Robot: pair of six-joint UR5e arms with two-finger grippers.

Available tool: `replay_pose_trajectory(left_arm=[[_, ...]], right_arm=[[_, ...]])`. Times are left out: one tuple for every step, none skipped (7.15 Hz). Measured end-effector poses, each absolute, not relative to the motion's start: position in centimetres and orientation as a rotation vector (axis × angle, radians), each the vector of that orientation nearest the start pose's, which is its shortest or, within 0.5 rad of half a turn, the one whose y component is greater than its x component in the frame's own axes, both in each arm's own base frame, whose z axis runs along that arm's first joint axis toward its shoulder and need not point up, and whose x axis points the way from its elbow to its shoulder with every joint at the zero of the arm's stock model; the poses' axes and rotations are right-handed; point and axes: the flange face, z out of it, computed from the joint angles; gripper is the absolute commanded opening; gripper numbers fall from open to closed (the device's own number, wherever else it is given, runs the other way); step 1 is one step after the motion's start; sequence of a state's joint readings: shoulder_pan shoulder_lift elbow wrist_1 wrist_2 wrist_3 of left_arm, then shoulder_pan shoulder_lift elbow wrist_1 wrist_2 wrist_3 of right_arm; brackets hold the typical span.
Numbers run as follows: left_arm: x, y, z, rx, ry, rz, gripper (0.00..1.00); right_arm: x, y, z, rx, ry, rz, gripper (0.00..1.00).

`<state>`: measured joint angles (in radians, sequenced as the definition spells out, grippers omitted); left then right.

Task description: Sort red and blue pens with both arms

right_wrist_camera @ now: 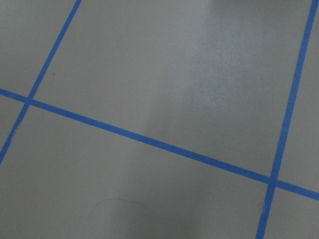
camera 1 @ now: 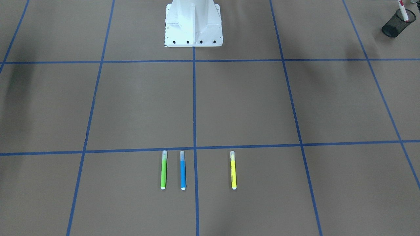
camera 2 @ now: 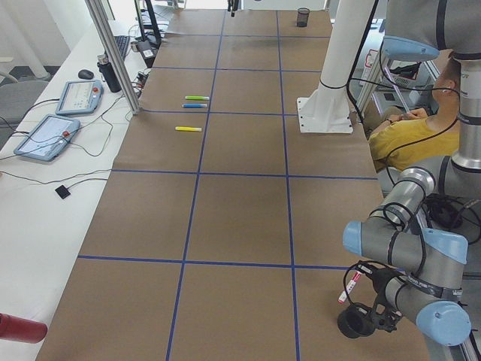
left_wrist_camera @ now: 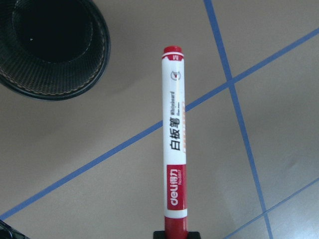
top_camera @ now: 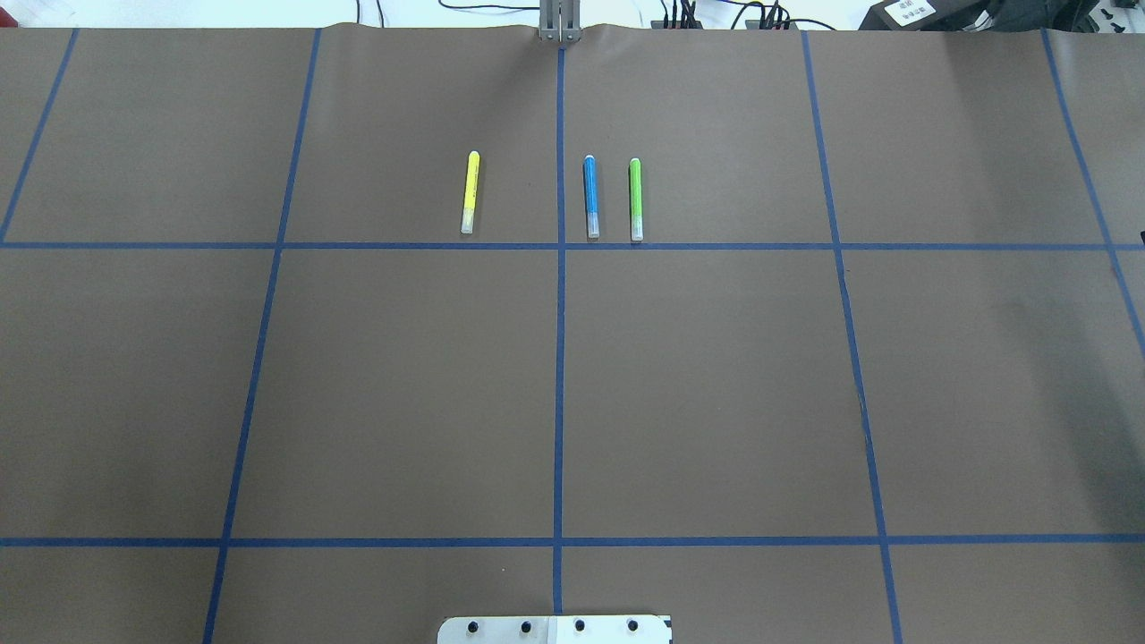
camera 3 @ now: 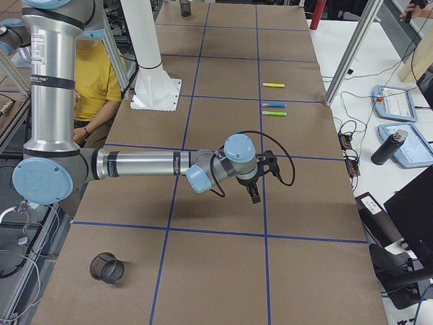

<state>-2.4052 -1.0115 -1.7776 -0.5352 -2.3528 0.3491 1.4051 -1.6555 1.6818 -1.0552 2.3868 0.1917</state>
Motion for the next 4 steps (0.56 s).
replay_pose_trajectory(left_arm=[[-10.7,-0.6,77.3,-0.775,1.309,-0.935,0.00],[-10.9,-0.1,77.4,-0.786,1.296,-0.927,0.00],[-11.6,-0.2,77.3,-0.789,1.271,-0.908,0.00],[-12.5,-0.5,77.1,-0.787,1.243,-0.887,0.00]], right_arm=[[-1.9,-47.9,58.5,0.364,-0.874,-0.198,1.00],[-1.9,-47.9,58.8,0.370,-0.874,-0.201,1.00],[-1.9,-47.8,59.2,0.375,-0.875,-0.203,1.00],[-1.9,-47.8,59.7,0.380,-0.875,-0.205,1.00]])
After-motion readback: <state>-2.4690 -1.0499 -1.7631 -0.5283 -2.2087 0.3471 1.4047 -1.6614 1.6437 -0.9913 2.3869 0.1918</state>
